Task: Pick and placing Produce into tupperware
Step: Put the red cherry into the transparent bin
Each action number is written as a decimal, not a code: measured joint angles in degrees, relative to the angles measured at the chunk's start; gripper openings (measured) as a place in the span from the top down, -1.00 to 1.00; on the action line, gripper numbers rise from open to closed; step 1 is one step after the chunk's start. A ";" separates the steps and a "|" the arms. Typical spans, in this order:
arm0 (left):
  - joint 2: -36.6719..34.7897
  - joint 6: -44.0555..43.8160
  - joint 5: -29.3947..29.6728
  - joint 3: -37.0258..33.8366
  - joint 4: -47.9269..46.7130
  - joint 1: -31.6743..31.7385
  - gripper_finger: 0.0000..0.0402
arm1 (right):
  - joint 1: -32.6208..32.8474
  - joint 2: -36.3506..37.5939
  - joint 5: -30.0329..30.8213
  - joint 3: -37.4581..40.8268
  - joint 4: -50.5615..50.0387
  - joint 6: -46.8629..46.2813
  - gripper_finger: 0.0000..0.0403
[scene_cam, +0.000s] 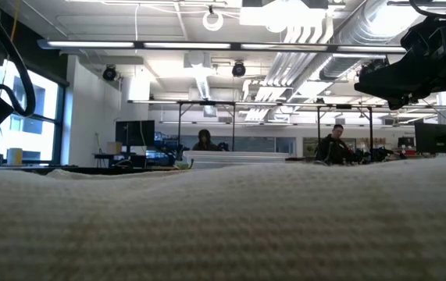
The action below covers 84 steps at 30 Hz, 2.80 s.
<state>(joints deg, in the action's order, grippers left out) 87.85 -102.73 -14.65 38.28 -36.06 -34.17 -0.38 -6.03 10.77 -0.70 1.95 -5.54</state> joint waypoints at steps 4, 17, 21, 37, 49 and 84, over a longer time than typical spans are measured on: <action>0.07 -0.14 -0.47 0.02 0.28 0.00 0.20 | 0.00 -0.01 0.01 0.01 -0.01 0.00 0.42; 0.11 -0.15 1.81 0.13 -0.32 -0.04 0.20 | 0.00 0.01 0.00 0.01 -0.01 0.01 0.42; 0.11 -0.14 2.28 0.13 -0.41 -0.04 0.20 | 0.00 0.01 0.00 0.01 -0.01 0.01 0.42; 0.04 -0.10 4.40 0.17 -0.66 -0.07 0.20 | 0.00 0.01 0.01 -0.01 -0.01 0.00 0.42; -0.04 0.59 5.43 0.17 -1.31 -0.02 0.55 | 0.00 0.01 0.00 0.01 0.00 0.01 0.42; -6.60 22.64 22.30 11.21 -1.35 6.87 0.59 | 0.00 -0.03 0.00 0.01 -0.01 0.00 0.42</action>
<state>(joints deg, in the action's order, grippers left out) 81.25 -80.09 7.65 49.50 -37.40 -27.30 -0.38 -6.06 10.77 -0.69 1.94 -5.54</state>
